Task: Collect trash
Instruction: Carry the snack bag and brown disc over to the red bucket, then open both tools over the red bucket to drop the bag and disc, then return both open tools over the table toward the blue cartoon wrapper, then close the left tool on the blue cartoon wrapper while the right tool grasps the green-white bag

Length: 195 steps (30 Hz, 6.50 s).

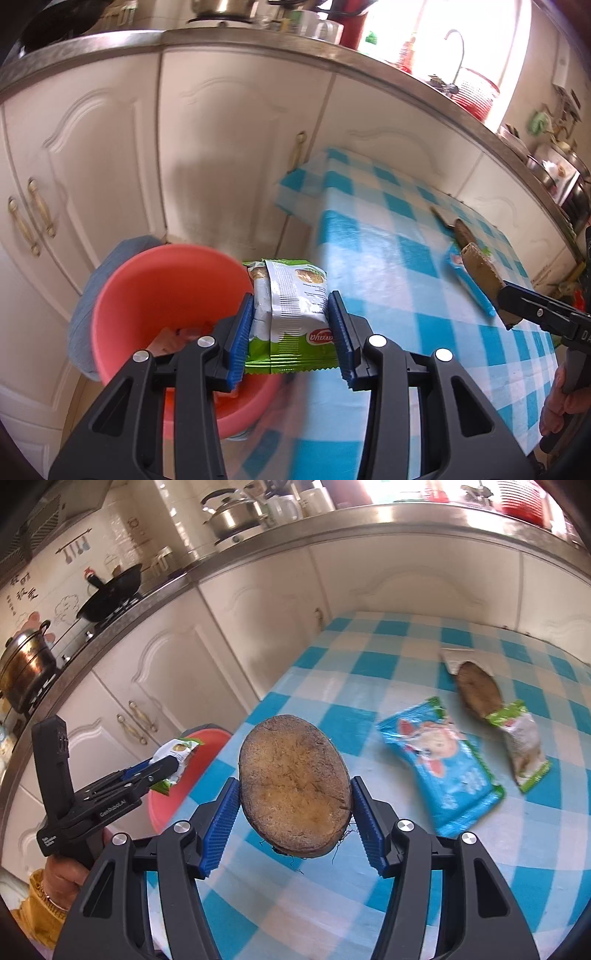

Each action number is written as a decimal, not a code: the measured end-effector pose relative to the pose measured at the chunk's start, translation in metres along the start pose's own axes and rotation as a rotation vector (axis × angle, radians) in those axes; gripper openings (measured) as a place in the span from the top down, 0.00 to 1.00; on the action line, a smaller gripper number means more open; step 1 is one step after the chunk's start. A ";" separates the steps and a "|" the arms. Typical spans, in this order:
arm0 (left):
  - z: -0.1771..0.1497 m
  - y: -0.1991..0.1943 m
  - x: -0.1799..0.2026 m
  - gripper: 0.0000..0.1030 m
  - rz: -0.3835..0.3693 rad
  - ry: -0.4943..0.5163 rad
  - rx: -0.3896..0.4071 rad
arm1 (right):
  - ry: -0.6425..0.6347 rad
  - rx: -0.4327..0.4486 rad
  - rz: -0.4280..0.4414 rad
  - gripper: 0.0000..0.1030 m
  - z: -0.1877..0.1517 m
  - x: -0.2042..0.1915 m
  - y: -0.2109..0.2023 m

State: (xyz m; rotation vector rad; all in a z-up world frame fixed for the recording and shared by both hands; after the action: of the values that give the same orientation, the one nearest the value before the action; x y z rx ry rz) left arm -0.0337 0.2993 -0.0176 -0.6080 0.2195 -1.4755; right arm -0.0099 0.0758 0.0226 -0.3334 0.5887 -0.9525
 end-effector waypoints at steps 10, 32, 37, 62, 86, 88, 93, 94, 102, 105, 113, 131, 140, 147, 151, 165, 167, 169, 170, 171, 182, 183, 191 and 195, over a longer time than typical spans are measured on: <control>-0.009 -0.001 -0.045 0.60 0.063 -0.054 -0.018 | -0.120 -0.076 0.102 0.41 -0.004 -0.072 0.046; -0.039 0.035 -0.093 0.50 0.124 -0.134 -0.119 | -0.275 -0.193 0.164 0.40 -0.022 -0.139 0.122; -0.039 0.034 -0.099 0.24 0.163 -0.148 -0.112 | -0.245 -0.150 0.170 0.22 -0.012 -0.139 0.118; 0.010 -0.001 -0.048 0.14 0.092 -0.101 -0.026 | -0.071 0.007 0.043 0.14 0.011 -0.057 0.047; 0.017 0.000 0.037 0.09 -0.028 -0.020 -0.037 | 0.098 0.114 -0.071 0.11 0.025 0.042 -0.019; 0.016 0.001 0.045 0.08 -0.039 -0.014 -0.044 | 0.124 0.122 -0.079 0.11 0.025 0.053 -0.024; 0.011 0.007 0.065 0.08 -0.067 -0.001 -0.064 | 0.161 0.147 -0.105 0.11 0.026 0.077 -0.039; 0.010 0.008 0.068 0.08 -0.073 0.001 -0.069 | 0.167 0.150 -0.110 0.11 0.026 0.080 -0.041; 0.003 0.015 0.098 0.08 -0.106 0.030 -0.092 | 0.220 0.180 -0.161 0.11 0.023 0.118 -0.061; 0.003 0.019 0.110 0.08 -0.120 0.036 -0.091 | 0.244 0.190 -0.177 0.11 0.022 0.132 -0.069; -0.002 0.027 0.143 0.08 -0.164 0.071 -0.110 | 0.288 0.222 -0.225 0.11 0.021 0.168 -0.087; -0.022 0.056 0.218 0.08 -0.276 0.131 -0.167 | 0.262 0.184 -0.301 0.11 0.020 0.218 -0.082; -0.029 0.081 0.252 0.08 -0.282 0.117 -0.182 | 0.193 0.139 -0.285 0.11 0.030 0.215 -0.053; -0.033 0.105 0.265 0.08 -0.218 0.143 -0.174 | 0.188 0.143 -0.290 0.11 0.038 0.221 -0.049; -0.032 0.115 0.269 0.08 -0.191 0.164 -0.165 | 0.200 0.147 -0.301 0.11 0.039 0.229 -0.051; -0.032 0.131 0.260 0.11 -0.107 0.246 -0.150 | 0.161 0.094 -0.278 0.11 0.031 0.224 -0.032; -0.030 0.129 0.259 0.19 -0.105 0.238 -0.145 | 0.146 0.081 -0.274 0.11 0.030 0.220 -0.027; -0.029 0.128 0.258 0.23 -0.106 0.230 -0.147 | 0.120 0.065 -0.277 0.11 0.028 0.217 -0.021; -0.029 0.128 0.257 0.24 -0.109 0.228 -0.149 | 0.102 0.058 -0.282 0.11 0.028 0.214 -0.018; -0.029 0.127 0.257 0.25 -0.110 0.226 -0.150 | 0.088 0.053 -0.284 0.11 0.028 0.212 -0.015; -0.024 0.119 0.245 0.48 -0.118 0.200 -0.154 | 0.037 -0.006 -0.313 0.27 0.023 0.210 0.003; -0.024 0.118 0.245 0.48 -0.120 0.204 -0.157 | 0.036 -0.009 -0.313 0.27 0.021 0.210 0.004; -0.030 0.117 0.252 0.39 -0.153 0.193 -0.182 | 0.023 -0.030 -0.344 0.27 0.013 0.217 0.009; -0.033 0.117 0.260 0.31 -0.145 0.224 -0.176 | -0.008 -0.031 -0.366 0.30 0.013 0.220 0.011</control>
State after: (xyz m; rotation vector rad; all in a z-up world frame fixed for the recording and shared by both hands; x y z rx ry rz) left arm 0.0787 0.0365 -0.0465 -0.6086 0.4929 -1.6768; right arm 0.1020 -0.1025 -0.0438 -0.4832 0.5448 -1.2932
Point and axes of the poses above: each gripper's, at about its wrist camera, not at the fingertips, and y roughly the way its jaws point, x to its right, z to its top, the point moved 8 cm from there along y, roughly the way its jaws point, and after that the axes turned 15 degrees about x, right-handed, at the moved point
